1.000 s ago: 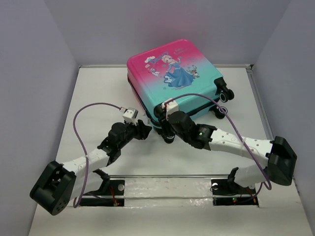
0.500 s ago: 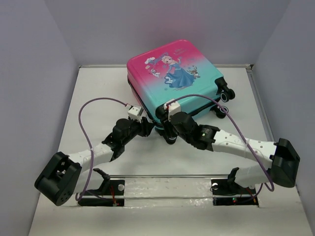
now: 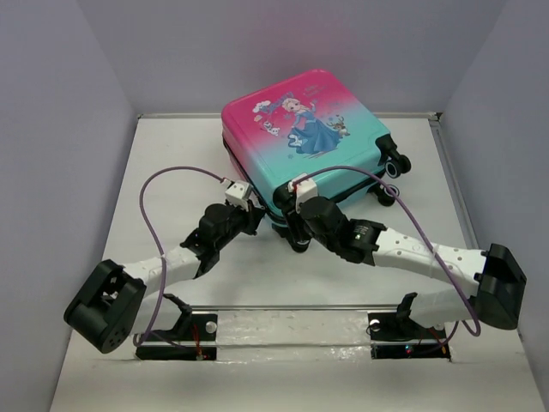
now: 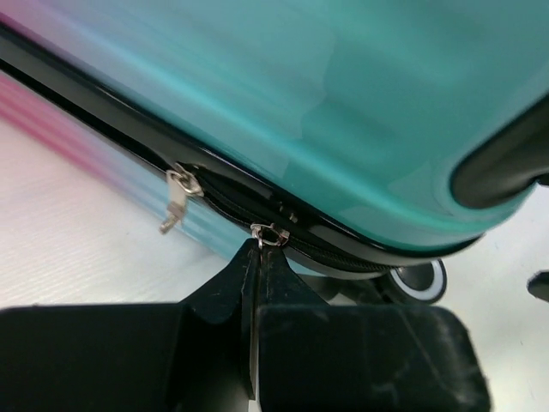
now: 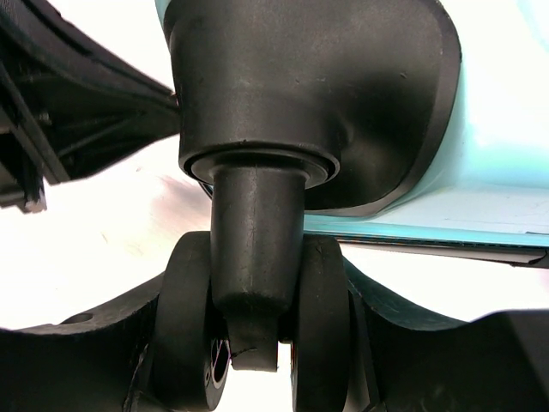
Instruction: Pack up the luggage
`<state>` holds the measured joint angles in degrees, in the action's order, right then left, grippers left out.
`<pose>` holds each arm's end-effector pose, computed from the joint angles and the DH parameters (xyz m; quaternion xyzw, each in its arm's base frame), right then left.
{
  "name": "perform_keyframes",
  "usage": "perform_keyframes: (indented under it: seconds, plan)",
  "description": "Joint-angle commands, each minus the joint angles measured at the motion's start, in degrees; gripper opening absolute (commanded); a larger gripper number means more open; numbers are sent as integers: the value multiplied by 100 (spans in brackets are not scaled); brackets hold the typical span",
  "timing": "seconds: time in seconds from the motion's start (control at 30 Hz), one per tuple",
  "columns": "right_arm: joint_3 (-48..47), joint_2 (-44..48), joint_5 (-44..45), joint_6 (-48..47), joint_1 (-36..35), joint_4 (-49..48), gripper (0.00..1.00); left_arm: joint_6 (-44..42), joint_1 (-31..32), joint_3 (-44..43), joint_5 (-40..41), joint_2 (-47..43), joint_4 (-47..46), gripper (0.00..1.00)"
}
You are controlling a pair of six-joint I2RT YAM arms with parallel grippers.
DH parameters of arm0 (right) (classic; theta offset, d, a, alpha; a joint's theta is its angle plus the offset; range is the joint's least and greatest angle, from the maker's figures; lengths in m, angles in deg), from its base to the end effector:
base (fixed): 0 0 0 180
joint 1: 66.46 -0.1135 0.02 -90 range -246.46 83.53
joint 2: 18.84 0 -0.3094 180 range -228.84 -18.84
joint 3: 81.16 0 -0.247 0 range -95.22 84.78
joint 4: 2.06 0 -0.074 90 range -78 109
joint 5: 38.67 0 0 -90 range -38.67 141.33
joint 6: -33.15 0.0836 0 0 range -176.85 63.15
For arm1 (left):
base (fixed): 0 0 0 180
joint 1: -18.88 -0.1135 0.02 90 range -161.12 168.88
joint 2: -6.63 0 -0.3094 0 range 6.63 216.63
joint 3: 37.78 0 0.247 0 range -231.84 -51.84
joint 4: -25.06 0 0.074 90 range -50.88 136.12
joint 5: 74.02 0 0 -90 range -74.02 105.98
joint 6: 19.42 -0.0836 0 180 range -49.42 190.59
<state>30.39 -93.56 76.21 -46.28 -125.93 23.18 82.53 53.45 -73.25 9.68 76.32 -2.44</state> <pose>0.1887 0.2506 0.3067 -0.2569 0.8192 0.1198 0.4986 0.2195 -0.1624 0.2464 0.1821 0.7246 -0.2997 0.5933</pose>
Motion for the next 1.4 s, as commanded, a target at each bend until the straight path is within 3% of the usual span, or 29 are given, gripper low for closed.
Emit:
perform_keyframes:
  seconds: [0.0,0.17,0.43,0.53,0.57,0.6,0.63,0.7,0.73,0.77,0.87,0.93,0.97,1.03,1.07,1.13,1.37]
  plan:
    - [-160,564,-115,-2,-136,-802,7,0,-38,-276,945,-131,-336,6]
    - [-133,616,-317,-11,-136,-802,7,149,-108,-565,2105,88,244,6]
    - [-151,608,-642,-28,-136,-828,7,800,-504,-1049,2555,458,763,6]
    - [-195,529,-748,15,-188,-872,7,1177,-512,-936,2538,-120,983,28]
    - [-203,468,-757,7,-189,-924,7,1266,-512,-796,2459,-618,1009,43]
    - [-247,423,-705,-19,-310,-968,7,1414,-504,-716,2259,-1189,1079,49]
    - [-282,371,-669,-46,-373,-969,7,1503,-477,-663,2248,-1195,1228,55]
    - [-344,151,-573,-116,-531,-1039,7,1687,-434,-636,2501,-2097,1814,59]
    - [-388,81,-555,-125,-618,-1056,7,1749,-425,-654,2616,-2361,2027,67]
    - [-475,-7,-642,-116,-680,-1056,7,1776,-424,-741,2747,-2877,2194,99]
    - [-695,-323,-879,-55,-829,-1346,7,1855,-416,-1109,2793,-3575,2977,99]
    - [-835,-542,-968,-81,-900,-1382,15,1855,-416,-1286,2618,-3900,3311,99]
    - [-976,-631,-1003,-168,-961,-1373,31,1829,-416,-1426,2443,-4058,3460,99]
    - [-1099,-649,-986,-221,-1015,-1373,52,1829,-416,-1585,2380,-4121,3636,99]
    - [-1196,-632,-951,-265,-1015,-1338,74,1794,-416,-1751,2327,-4235,3698,99]
    - [-1310,-501,-854,-370,-1015,-1163,99,1680,-416,-1954,2231,-4306,3927,99]
    - [-1347,421,305,-705,-1015,-327,100,1284,-416,-2850,1704,-4473,4612,99]
